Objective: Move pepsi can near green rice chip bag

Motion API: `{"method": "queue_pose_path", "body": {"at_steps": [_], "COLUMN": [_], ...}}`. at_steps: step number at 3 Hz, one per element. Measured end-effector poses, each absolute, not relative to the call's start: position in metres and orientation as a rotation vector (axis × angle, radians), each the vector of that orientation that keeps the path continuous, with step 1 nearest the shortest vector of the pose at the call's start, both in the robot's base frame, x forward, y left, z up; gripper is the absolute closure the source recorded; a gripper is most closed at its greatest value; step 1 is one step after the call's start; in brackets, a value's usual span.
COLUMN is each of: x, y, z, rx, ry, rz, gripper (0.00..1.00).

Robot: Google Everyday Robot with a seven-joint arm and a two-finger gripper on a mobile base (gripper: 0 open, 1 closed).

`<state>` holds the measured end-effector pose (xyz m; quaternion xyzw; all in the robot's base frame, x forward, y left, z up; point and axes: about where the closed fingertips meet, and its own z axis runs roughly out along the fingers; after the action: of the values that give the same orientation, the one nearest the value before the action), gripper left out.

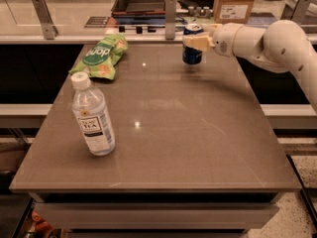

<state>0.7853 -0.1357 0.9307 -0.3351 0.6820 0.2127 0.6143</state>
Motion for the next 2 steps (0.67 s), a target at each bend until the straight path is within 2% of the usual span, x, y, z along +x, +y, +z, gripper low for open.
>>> {"method": "queue_pose_path", "body": {"at_steps": [2], "x": [0.800], "y": [-0.071], "z": [0.951], "rx": [-0.859], "ry": [1.521], "rz": [0.552], "gripper": [1.00]}}
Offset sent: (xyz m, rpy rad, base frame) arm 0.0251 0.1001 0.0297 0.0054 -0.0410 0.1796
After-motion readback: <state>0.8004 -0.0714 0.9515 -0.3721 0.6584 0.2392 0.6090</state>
